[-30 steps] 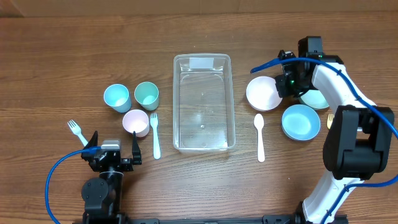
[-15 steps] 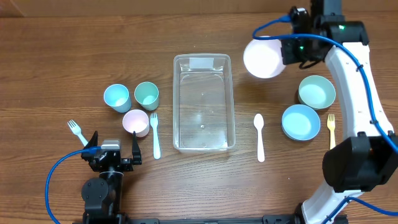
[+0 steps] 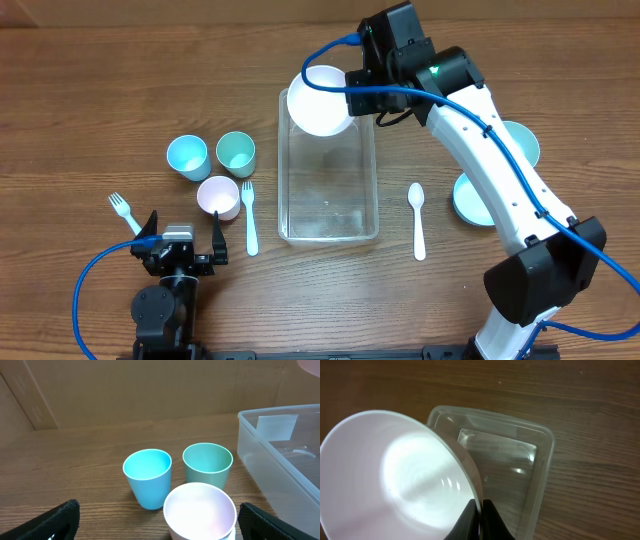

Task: Pack container
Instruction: 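Carry the white bowl into the clear container and release it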

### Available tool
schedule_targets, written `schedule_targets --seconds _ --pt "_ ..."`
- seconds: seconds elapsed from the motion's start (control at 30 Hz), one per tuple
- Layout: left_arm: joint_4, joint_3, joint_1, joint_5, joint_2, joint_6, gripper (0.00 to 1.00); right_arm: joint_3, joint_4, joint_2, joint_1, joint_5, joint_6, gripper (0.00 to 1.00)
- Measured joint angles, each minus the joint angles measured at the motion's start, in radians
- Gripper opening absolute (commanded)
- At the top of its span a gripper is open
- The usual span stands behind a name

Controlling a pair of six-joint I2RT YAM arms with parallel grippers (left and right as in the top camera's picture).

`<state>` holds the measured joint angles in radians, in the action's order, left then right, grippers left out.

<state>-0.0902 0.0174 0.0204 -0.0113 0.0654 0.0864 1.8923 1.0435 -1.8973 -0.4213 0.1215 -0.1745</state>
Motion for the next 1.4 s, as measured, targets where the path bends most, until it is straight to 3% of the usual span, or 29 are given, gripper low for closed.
schedule_targets --seconds 0.33,0.93,1.0,1.03,1.07,1.13,1.4 --pt "0.000 0.000 0.000 0.000 0.000 0.000 1.00 -0.237 -0.229 0.003 -0.006 -0.053 -0.196 0.04" --pt "0.000 0.000 0.000 0.000 0.000 0.000 1.00 -0.257 -0.266 -0.171 -0.023 -0.096 -0.240 0.04" --pt "0.000 0.000 0.000 0.000 0.000 0.000 1.00 -0.257 -0.266 -0.171 -0.024 -0.096 -0.240 0.14" --pt "0.000 0.000 0.000 0.000 0.000 0.000 1.00 -0.257 -0.266 -0.171 -0.024 -0.096 -0.240 0.29" --pt "0.000 0.000 0.000 0.000 0.000 0.000 1.00 -0.257 -0.266 -0.171 -0.024 -0.096 -0.241 0.38" --pt "0.000 0.000 0.000 0.000 0.000 0.000 1.00 -0.257 -0.266 -0.171 -0.024 -0.096 -0.244 0.48" --pt "0.000 0.000 0.000 0.000 0.000 0.000 1.00 -0.225 -0.224 -0.171 -0.026 -0.085 -0.229 0.54"
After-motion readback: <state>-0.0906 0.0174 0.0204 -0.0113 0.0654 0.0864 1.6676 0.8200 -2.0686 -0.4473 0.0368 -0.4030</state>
